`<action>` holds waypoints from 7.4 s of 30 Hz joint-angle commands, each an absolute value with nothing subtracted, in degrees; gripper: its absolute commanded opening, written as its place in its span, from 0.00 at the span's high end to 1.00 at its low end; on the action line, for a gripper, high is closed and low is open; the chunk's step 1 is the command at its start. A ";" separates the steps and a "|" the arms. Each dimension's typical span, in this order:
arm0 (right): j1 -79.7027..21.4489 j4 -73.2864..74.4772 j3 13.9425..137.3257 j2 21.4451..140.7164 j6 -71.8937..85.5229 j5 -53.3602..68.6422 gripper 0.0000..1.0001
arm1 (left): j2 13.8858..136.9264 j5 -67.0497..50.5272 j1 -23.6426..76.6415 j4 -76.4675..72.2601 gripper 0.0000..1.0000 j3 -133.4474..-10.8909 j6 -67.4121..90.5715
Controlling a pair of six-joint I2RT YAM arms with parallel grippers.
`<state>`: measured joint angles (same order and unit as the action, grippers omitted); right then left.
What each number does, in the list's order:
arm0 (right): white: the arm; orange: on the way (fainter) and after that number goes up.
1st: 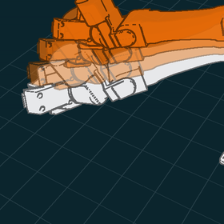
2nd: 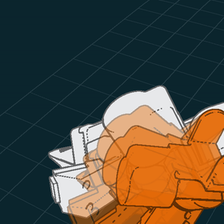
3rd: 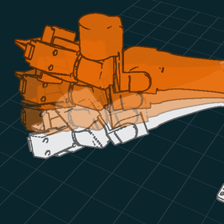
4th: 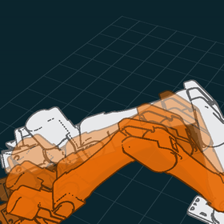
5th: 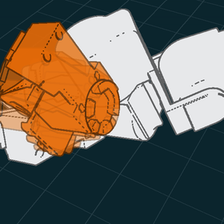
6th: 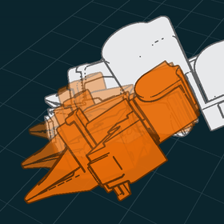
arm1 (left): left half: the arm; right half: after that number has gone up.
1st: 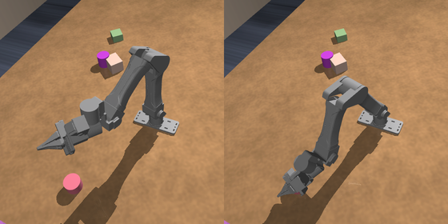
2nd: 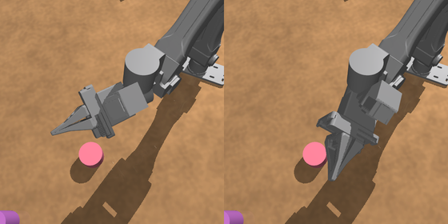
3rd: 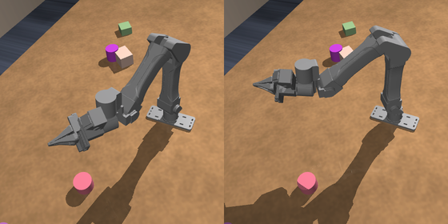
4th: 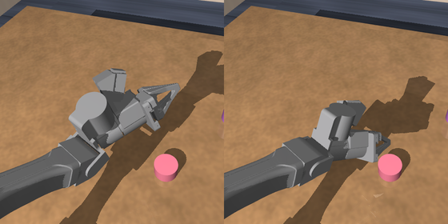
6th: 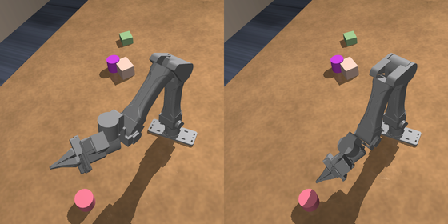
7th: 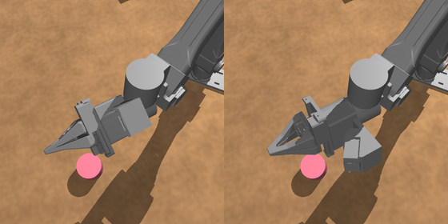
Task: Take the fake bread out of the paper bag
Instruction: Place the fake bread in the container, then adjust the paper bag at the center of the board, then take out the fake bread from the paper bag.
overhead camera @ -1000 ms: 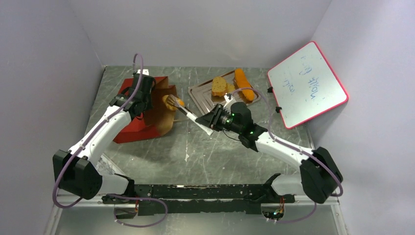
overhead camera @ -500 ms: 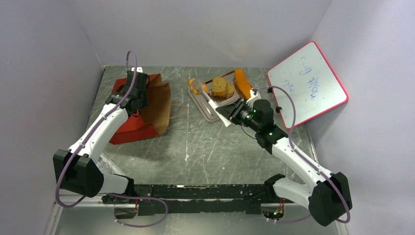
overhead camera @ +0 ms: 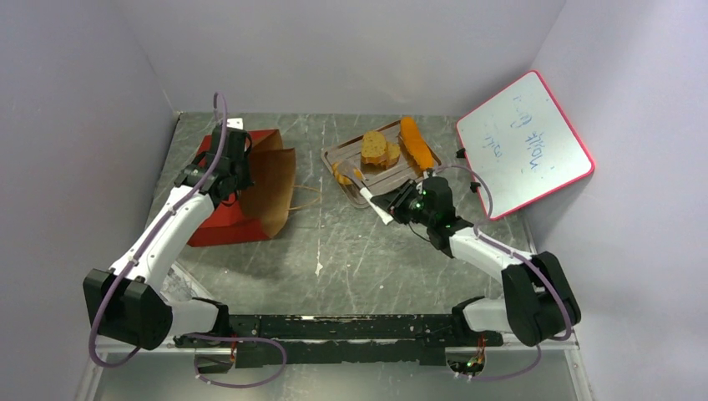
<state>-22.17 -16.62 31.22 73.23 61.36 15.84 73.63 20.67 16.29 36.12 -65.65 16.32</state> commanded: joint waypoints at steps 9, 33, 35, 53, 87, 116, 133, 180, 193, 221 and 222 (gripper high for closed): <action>-21.97 -31.43 30.33 80.18 65.35 13.39 1.00 | 69.64 14.96 15.99 33.13 0.93 -63.29 14.97; -19.86 -26.01 28.60 77.39 63.74 11.97 0.56 | 66.36 10.88 16.35 33.00 0.93 -63.01 13.74; -19.58 -23.80 28.90 75.84 62.95 11.95 0.57 | 66.44 10.82 16.35 33.09 0.93 -63.23 13.63; -18.69 -7.77 26.38 59.72 59.66 8.89 0.57 | 66.00 10.55 16.35 33.97 0.93 -63.28 13.61; -22.92 6.68 33.65 35.17 53.70 24.49 0.63 | 60.20 6.59 26.02 43.37 0.93 -57.87 9.39; -50.27 -3.98 19.98 38.40 55.21 17.49 0.67 | 72.28 25.85 39.88 36.31 0.93 -65.43 1.56; -54.08 -17.57 23.12 56.34 54.53 12.14 0.68 | 53.95 28.79 52.64 34.34 0.93 -55.59 -1.77; -55.68 -31.40 19.26 63.81 81.13 11.37 0.58 | 54.21 30.93 61.44 23.00 0.93 -49.19 3.08; -55.72 -31.07 20.37 66.44 85.75 11.22 0.56 | 52.18 29.98 61.72 20.58 0.93 -48.09 3.07; -54.86 -33.68 25.37 75.56 82.95 8.89 0.86 | 51.06 31.01 63.56 21.85 0.93 -46.41 4.14; -54.85 -33.63 25.35 75.44 82.82 8.81 0.89 | 51.13 31.80 63.60 22.10 0.93 -46.54 4.35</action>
<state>-55.13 -32.03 23.73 75.68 83.96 9.85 52.45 29.82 62.85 23.81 -46.28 3.09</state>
